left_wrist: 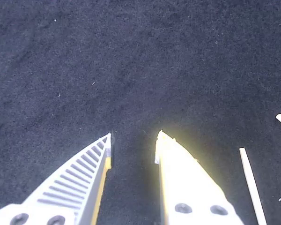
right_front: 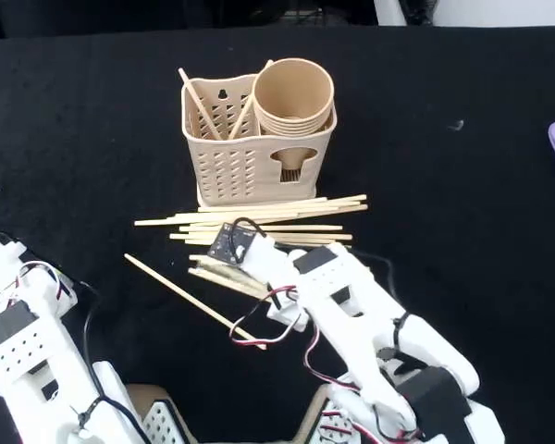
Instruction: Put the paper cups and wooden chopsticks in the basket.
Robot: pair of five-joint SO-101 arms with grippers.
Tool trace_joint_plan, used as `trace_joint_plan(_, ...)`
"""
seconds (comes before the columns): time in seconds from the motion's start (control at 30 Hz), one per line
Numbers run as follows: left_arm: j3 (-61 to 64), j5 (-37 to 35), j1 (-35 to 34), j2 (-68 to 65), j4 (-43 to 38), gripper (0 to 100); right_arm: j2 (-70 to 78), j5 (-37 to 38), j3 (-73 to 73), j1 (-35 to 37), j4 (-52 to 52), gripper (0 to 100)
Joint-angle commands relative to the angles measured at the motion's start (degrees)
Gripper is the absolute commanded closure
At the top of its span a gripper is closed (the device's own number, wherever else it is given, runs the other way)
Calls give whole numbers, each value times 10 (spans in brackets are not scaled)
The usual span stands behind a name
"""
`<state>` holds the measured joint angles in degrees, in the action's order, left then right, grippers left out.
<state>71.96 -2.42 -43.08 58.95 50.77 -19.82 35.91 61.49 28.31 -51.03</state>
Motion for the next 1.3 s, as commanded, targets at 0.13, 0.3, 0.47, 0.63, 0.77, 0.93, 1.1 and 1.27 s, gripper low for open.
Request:
trace_joint_plan(0.13, -22, -4, 7, 10, 3, 837, -106, -3, -7, 9, -59, 983)
trace_joint_plan(0.3, -22, -4, 7, 10, 3, 837, -120, -3, 9, 9, -62, 983)
trace_joint_plan(0.47, -22, -4, 7, 10, 3, 837, -123, -4, 8, 11, -63, 982)
trace_joint_plan(0.63, -22, -4, 7, 10, 3, 837, -120, -9, 11, 12, -62, 858)
trace_joint_plan(0.77, -22, -4, 7, 10, 3, 837, -121, -14, 19, 12, -62, 831)
trace_joint_plan(0.93, -22, -4, 7, 10, 3, 837, -120, -10, 34, 12, -62, 878)
trace_joint_plan(1.1, -22, -4, 7, 10, 3, 837, -120, -10, 62, 12, -28, 878)
trace_joint_plan(1.27, -22, -4, 7, 10, 3, 837, -120, -10, 83, 11, 17, 881)
